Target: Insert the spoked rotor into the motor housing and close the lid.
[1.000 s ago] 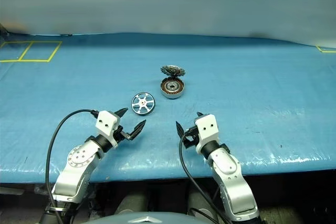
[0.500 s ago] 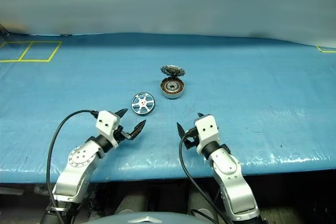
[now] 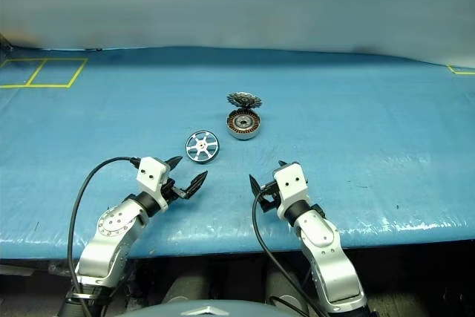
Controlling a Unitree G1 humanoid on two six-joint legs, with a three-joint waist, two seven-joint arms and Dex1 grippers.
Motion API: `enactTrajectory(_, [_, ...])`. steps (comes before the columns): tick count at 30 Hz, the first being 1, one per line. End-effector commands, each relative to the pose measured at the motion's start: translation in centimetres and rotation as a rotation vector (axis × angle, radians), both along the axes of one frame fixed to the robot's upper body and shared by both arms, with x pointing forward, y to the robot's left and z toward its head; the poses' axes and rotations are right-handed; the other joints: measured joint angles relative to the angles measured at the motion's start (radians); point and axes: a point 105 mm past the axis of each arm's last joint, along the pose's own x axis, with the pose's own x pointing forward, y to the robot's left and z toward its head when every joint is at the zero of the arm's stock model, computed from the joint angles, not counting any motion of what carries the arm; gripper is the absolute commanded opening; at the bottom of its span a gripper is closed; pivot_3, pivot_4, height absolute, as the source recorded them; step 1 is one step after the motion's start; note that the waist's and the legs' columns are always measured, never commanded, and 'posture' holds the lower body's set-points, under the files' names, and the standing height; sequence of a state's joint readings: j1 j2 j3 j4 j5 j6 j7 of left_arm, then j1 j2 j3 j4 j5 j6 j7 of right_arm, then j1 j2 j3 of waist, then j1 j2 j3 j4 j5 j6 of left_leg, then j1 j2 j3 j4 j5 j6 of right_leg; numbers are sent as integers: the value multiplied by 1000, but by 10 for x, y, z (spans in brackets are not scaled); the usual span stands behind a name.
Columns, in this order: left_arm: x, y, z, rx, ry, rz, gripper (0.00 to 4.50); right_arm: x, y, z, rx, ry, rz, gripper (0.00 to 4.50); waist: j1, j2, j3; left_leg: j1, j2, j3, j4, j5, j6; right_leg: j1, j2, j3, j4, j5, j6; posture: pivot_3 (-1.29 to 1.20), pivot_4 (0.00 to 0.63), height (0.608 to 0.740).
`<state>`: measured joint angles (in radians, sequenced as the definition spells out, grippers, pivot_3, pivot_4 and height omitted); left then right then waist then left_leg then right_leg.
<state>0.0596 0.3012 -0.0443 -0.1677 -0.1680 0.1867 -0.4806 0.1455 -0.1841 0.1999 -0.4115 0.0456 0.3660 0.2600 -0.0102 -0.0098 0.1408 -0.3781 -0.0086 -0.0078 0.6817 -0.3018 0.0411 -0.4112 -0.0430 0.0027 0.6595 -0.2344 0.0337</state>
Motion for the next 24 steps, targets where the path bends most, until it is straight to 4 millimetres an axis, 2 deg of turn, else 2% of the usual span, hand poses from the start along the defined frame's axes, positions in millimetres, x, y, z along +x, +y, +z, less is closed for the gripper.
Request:
enactTrajectory(1, [2,-1,13,16,-61,-4,4487,5,4,17,-10,-41,20,4488,0,0,0,0,0,0,0,0,0,0,0,0,0,0,0,0,150,740])
enactTrajectory(6, [2,-1,11,23,-65,1,4487,16,18,28,-117,10,168,4488,-1,0,0,0,0,0,0,0,0,0,0,0,0,0,0,0,150,740])
enactTrajectory(12, [3,-1,11,33,-74,11,4487,45,25,36,-481,18,360,4488,0,1,1,0,0,0,1,0,0,0,0,-1,0,0,0,0,150,740])
enactTrajectory(19, [1,-4,11,43,-89,10,4487,87,45,46,-748,35,541,4488,-5,1,2,0,0,0,0,0,0,-1,0,-3,0,0,0,0,150,740])
enactTrajectory(24, [-3,-8,14,67,-128,-6,4487,114,54,54,-788,25,546,4488,-1,1,2,-1,-1,-1,0,0,0,-1,-2,-2,0,0,0,0,150,740])
